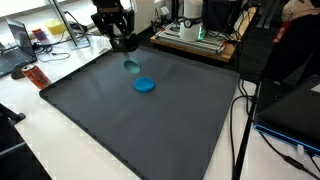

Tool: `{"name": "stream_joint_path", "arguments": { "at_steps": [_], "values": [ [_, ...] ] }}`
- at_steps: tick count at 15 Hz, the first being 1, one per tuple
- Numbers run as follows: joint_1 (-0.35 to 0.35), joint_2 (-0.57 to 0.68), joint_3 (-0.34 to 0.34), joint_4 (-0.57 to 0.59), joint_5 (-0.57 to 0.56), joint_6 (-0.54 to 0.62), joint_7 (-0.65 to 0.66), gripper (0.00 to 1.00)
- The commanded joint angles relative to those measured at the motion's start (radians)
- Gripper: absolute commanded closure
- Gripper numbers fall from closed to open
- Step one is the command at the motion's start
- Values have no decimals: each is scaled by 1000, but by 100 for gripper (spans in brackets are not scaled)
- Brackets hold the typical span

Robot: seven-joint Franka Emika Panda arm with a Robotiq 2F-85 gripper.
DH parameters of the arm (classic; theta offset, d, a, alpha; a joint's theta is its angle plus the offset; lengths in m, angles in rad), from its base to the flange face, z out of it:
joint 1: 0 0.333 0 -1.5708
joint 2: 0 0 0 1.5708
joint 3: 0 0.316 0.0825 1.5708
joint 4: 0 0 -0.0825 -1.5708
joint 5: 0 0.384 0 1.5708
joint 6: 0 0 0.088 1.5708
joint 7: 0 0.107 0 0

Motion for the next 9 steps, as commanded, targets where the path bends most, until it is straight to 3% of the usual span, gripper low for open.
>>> {"name": "stream_joint_path", "arguments": {
  "at_steps": [1, 2, 3, 8, 9],
  "values": [
    [-34, -34, -1, -54, 127, 29, -150, 77],
    [-46, -33, -2, -59, 163, 35, -195, 77],
    [-17, 0, -11, -16, 95, 8, -113, 52],
    [-33, 0, -12, -23, 131, 15, -165, 52],
    [-33, -1, -12, -23, 131, 16, -166, 77]
  ]
}}
